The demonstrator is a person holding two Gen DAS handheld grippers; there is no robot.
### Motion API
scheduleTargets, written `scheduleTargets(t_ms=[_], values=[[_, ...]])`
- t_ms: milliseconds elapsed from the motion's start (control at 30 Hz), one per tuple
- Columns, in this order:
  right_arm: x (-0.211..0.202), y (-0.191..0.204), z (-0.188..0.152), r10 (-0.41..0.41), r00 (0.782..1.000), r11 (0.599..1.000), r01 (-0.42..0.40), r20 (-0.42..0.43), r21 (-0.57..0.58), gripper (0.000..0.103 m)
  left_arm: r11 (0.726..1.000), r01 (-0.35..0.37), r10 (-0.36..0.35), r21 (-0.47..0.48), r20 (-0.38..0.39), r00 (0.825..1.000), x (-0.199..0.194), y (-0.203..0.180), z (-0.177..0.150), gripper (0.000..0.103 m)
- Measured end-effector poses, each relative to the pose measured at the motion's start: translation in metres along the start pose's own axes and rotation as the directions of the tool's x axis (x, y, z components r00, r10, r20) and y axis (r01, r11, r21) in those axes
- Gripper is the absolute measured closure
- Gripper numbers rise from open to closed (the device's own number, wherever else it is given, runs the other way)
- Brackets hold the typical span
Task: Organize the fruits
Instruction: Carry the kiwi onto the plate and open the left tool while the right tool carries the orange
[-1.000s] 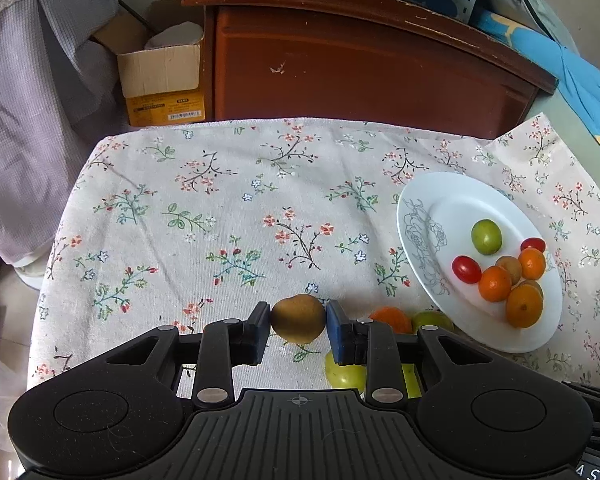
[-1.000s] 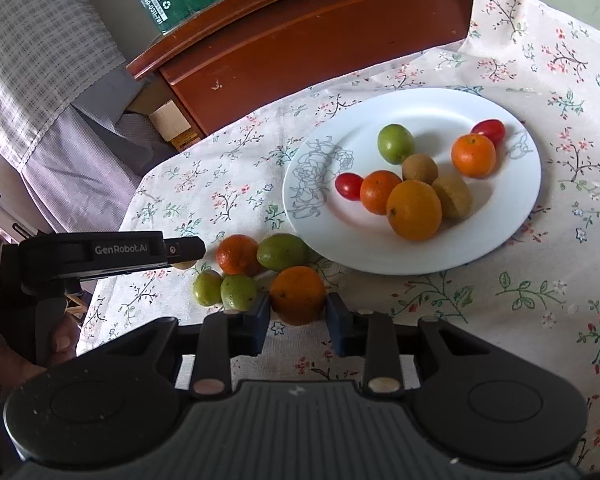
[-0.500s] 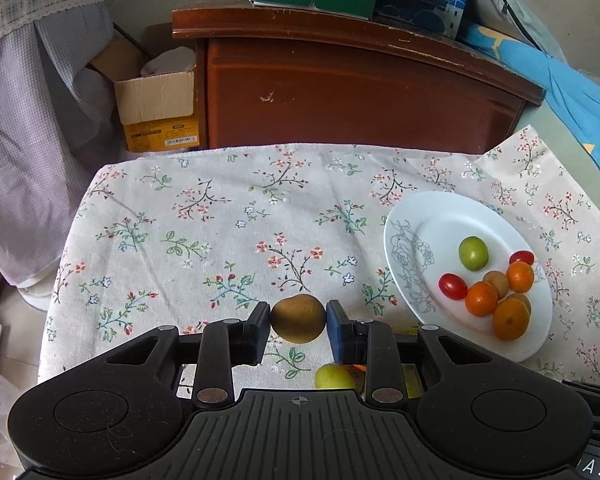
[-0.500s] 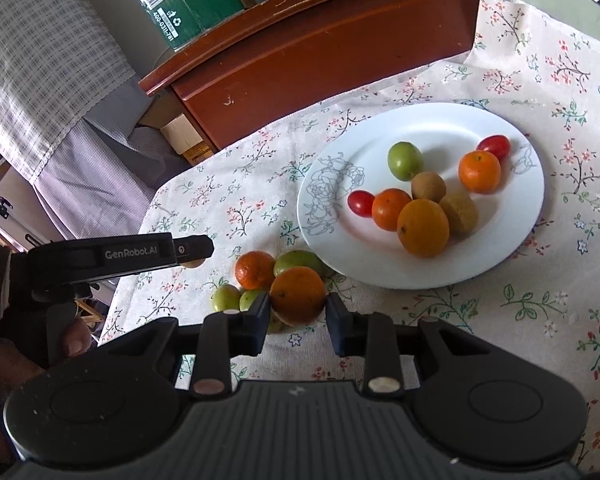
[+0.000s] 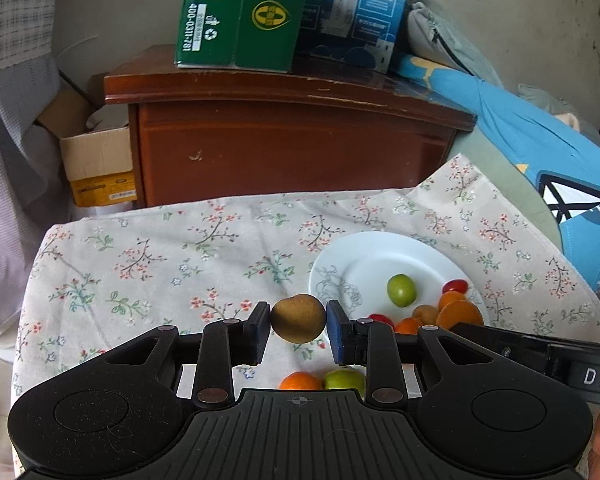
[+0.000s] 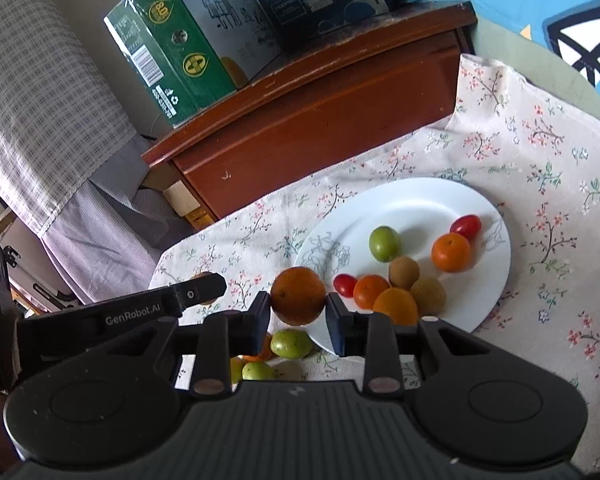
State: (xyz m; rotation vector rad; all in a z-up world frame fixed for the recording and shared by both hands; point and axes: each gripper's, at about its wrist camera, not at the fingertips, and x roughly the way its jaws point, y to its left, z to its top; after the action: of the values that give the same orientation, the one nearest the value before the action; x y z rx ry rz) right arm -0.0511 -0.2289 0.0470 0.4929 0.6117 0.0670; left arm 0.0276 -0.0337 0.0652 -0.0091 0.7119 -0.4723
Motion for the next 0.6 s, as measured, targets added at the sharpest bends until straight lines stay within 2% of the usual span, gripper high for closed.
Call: scheduleTargets(t_ms=[300,600], values=[[-0.013,-0.012,0.020,-0.039,0.998,0.999,0.039,0.044,-0.005,0.073,0.995,0.095,-0.096,0.039,0.022,0.995,0.004,-0.020,0.012,0.075],[-0.003,-0.028,0.034,-0.068,0.998,0.998,0.068,0.007,-0.002,0.073,0.993,0.122,-0.122,0.007,0.006,0.993,0.016,-0.021,0.015,0.075]])
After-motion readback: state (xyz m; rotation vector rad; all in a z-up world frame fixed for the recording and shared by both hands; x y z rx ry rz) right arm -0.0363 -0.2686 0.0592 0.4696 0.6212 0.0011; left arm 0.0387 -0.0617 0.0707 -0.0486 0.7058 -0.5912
